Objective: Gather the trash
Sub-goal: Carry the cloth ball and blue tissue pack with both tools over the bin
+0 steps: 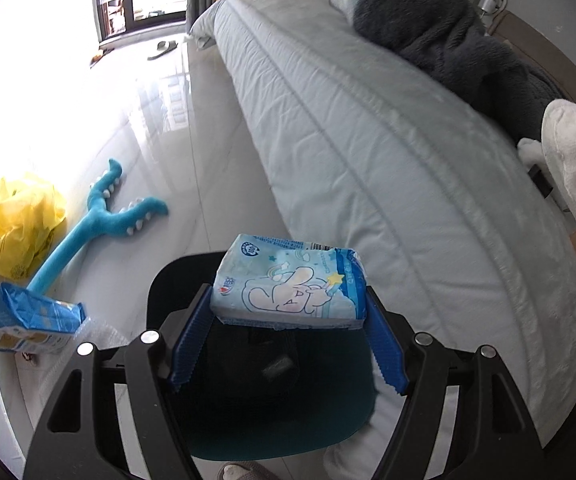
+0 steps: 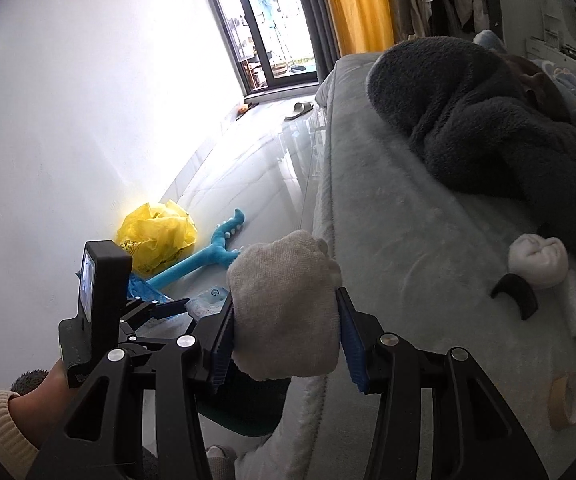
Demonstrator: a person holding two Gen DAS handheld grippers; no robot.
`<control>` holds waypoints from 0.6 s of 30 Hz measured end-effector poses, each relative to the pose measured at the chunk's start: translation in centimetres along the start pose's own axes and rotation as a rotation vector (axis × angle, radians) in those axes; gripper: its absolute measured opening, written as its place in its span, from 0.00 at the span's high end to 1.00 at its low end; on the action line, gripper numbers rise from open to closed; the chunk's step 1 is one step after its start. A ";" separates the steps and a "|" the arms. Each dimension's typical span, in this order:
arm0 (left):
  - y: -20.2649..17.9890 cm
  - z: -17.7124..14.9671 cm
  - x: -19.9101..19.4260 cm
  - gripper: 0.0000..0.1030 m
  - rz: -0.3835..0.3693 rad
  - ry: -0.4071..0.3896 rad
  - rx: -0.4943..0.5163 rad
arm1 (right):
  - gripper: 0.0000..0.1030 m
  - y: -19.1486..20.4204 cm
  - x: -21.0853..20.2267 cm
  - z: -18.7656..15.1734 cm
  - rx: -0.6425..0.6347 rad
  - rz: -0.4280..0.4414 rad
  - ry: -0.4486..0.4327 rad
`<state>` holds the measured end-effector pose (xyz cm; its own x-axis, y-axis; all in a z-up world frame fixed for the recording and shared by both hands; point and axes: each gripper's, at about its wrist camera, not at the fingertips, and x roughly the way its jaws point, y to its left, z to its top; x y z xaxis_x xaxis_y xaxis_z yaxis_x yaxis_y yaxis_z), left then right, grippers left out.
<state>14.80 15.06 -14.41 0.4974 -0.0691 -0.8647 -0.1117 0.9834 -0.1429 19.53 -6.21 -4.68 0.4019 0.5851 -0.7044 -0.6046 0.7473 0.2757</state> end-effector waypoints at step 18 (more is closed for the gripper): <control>7.9 -4.7 4.6 0.20 -0.035 0.249 -0.114 | 0.53 5.2 9.9 -0.6 -0.016 0.043 0.189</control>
<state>12.22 21.69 -21.78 0.2779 -0.1555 -0.9479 -0.2013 0.9555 -0.2158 19.94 3.24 -10.60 0.2401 0.5453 -0.8031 -0.6301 0.7169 0.2984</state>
